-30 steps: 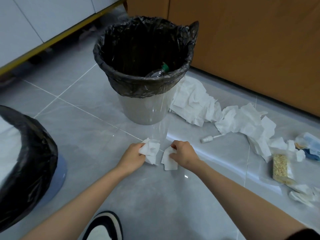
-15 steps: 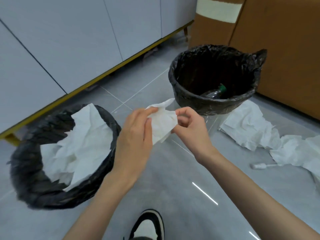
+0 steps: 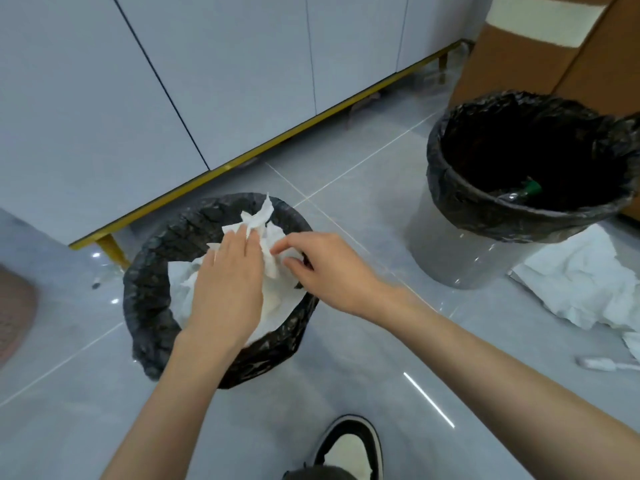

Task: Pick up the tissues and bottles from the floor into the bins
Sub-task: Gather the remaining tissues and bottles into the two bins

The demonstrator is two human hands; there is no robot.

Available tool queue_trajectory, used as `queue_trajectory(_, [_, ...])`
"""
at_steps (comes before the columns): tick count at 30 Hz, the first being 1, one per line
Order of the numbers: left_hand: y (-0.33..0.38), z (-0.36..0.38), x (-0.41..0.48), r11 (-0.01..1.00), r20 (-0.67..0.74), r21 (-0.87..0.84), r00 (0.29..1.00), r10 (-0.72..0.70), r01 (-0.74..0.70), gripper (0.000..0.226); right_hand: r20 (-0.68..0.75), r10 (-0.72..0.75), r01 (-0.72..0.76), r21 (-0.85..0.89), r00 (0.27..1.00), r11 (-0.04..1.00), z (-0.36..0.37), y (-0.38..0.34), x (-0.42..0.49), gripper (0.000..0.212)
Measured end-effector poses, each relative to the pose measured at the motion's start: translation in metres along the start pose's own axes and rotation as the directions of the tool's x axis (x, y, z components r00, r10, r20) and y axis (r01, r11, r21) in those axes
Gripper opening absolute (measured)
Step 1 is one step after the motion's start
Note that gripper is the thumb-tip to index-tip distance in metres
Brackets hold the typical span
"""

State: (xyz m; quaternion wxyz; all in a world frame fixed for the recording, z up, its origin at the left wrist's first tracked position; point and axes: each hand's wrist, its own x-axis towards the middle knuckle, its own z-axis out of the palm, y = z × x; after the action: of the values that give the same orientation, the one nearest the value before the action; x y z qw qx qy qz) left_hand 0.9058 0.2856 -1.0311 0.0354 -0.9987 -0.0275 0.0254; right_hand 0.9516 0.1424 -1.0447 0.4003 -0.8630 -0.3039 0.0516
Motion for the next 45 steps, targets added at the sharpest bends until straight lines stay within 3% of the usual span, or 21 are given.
queue_trajectory(2, [-0.008, 0.013, 0.006, 0.999, 0.158, 0.029, 0.987, 0.018, -0.023, 0.059, -0.023, -0.103, 0.097, -0.202, 0.994, 0.975, 0.009, 0.01, -0.004, 0.023])
queue_trajectory(3, [-0.01, 0.019, 0.01, 0.999, 0.241, -0.02, 0.97, 0.044, -0.041, 0.055, -0.08, -0.101, 0.08, -0.224, 0.992, 0.971, 0.011, 0.013, -0.007, 0.022])
queue_trajectory(5, [-0.01, 0.03, 0.015, 0.985, 0.367, -0.157, 0.921, 0.131, -0.078, 0.05, -0.224, -0.037, -0.006, -0.186, 0.974, 0.983, 0.011, 0.022, -0.012, 0.021])
queue_trajectory(8, [-0.008, 0.038, 0.017, 0.98, 0.453, -0.177, 0.877, 0.16, -0.087, 0.052, -0.314, 0.106, -0.143, -0.097, 0.944, 0.985, 0.0, 0.032, -0.02, 0.018])
queue_trajectory(11, [-0.007, 0.035, 0.018, 0.978, 0.405, -0.2, 0.904, 0.137, -0.058, 0.06, -0.38, 0.186, -0.207, -0.014, 0.906, 0.978, -0.008, 0.036, -0.024, 0.021])
queue_trajectory(18, [0.011, 0.003, 0.015, 0.989, 0.102, -0.148, 0.994, 0.04, -0.024, 0.055, -0.47, 0.241, -0.23, 0.082, 0.849, 0.97, -0.021, 0.04, -0.037, 0.023])
queue_trajectory(23, [0.044, -0.019, 0.012, 0.904, -0.173, -0.404, 0.982, 0.076, -0.141, 0.047, -0.493, 0.276, -0.269, 0.087, 0.825, 0.959, -0.036, 0.051, -0.056, 0.022])
queue_trajectory(26, [0.076, -0.025, 0.011, 0.853, -0.248, -0.476, 0.963, 0.103, -0.214, 0.042, -0.527, 0.302, -0.313, 0.071, 0.794, 0.947, -0.048, 0.067, -0.074, 0.023])
queue_trajectory(34, [0.184, -0.005, -0.002, 0.752, -0.179, -0.53, 0.918, 0.353, -0.392, 0.037, -0.557, 0.477, -0.475, 0.161, 0.68, 0.865, -0.078, 0.113, -0.153, 0.021])
queue_trajectory(38, [0.242, 0.021, -0.008, 0.707, -0.093, -0.496, 0.841, 0.534, -0.504, 0.036, -0.57, 0.608, -0.571, 0.273, 0.552, 0.774, -0.092, 0.146, -0.205, 0.021])
queue_trajectory(45, [0.316, 0.071, -0.005, 0.67, 0.118, -0.396, 0.689, 0.715, -0.628, 0.042, -0.555, 0.772, -0.748, 0.358, 0.311, 0.559, -0.109, 0.198, -0.297, 0.027])
